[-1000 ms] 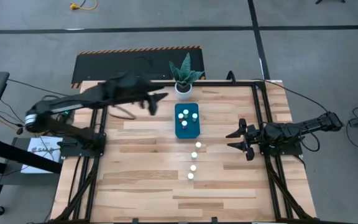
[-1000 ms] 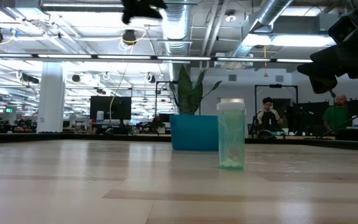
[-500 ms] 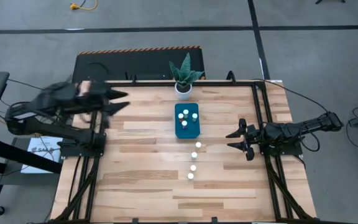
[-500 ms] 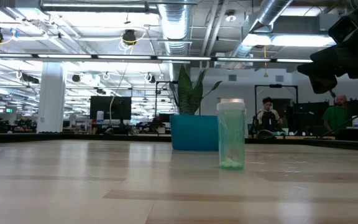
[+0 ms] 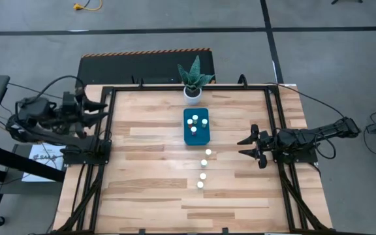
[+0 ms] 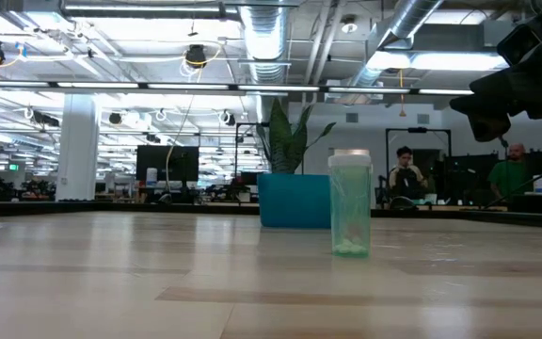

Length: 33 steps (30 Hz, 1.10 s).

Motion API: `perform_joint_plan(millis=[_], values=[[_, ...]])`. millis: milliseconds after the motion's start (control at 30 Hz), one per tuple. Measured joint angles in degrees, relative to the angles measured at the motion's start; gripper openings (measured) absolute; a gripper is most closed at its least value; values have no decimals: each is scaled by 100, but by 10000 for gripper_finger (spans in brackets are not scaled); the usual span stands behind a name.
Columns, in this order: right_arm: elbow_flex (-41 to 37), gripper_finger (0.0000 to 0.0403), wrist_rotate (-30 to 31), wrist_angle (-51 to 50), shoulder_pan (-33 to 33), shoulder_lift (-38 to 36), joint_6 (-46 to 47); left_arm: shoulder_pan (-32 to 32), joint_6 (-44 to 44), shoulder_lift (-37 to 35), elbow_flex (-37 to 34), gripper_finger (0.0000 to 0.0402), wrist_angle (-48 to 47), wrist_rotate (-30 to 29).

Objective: Pick and place pill bottles into a basket
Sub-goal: Put the yellow pill bottle into the blue bin

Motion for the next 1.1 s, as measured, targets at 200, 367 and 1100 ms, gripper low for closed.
perform_joint_plan(millis=[200,367,1100], values=[[0,169,0,0,-2,0,0,2,-145,-1057,-662,170,17,603],[0,171,0,0,-1,0,0,5,-215,-1784,-1054,170,-99,952],[0,171,-2,2,-2,76,0,149,-207,-1781,-3821,170,3644,2702]])
